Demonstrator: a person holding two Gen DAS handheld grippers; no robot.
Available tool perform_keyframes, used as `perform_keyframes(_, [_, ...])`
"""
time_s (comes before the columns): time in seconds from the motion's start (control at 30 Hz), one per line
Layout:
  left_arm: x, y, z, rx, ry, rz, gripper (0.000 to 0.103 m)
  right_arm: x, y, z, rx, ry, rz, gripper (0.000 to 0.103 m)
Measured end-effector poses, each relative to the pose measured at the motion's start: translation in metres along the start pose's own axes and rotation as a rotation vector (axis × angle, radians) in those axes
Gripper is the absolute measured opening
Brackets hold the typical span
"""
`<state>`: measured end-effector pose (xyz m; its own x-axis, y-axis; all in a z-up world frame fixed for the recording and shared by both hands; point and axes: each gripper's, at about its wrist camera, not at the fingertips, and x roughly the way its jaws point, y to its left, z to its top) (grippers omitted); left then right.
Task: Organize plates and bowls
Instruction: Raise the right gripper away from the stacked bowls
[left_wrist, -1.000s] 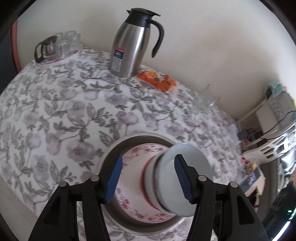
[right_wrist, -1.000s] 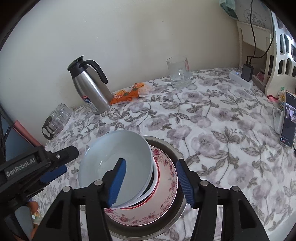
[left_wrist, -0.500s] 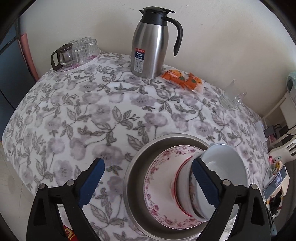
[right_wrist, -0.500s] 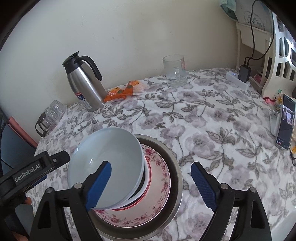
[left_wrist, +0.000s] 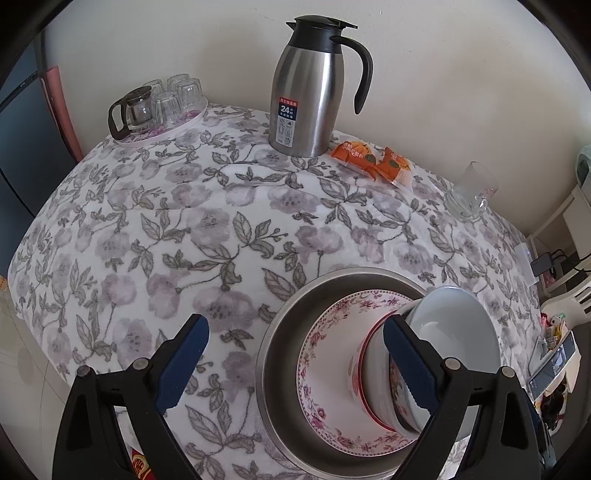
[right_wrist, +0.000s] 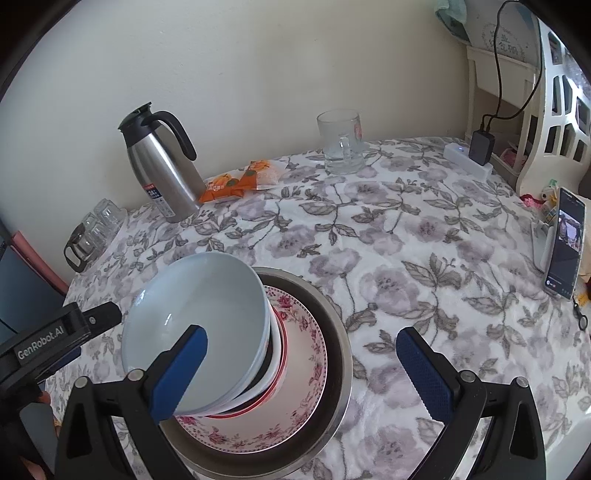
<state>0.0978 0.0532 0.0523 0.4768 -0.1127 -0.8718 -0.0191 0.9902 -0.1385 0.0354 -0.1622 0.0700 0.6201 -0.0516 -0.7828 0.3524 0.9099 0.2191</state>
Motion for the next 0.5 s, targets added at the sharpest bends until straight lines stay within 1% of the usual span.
perform_keyframes(0.1, [-0.002, 0.0, -0.001, -0.006, -0.003, -0.008, 0.096, -0.001, -0.001, -0.002, -0.001, -0.003, -0.003, 0.103])
perform_keyframes(0.2, [-0.002, 0.0, -0.003, -0.007, 0.002, -0.031, 0.096, -0.003, -0.003, -0.004, -0.001, -0.01, -0.003, 0.103])
perform_keyframes(0.33, [-0.005, -0.006, -0.005, 0.036, -0.005, 0.003, 0.096, -0.009, -0.002, -0.007, -0.007, -0.029, 0.001, 0.103])
perform_keyframes(0.4, [-0.006, -0.008, -0.007, 0.055, -0.003, 0.001, 0.096, -0.011, -0.001, -0.009, -0.012, -0.035, 0.006, 0.103])
perform_keyframes(0.5, [-0.008, -0.007, -0.01, 0.052, -0.003, -0.01, 0.096, -0.014, -0.001, -0.012, -0.015, -0.05, 0.012, 0.103])
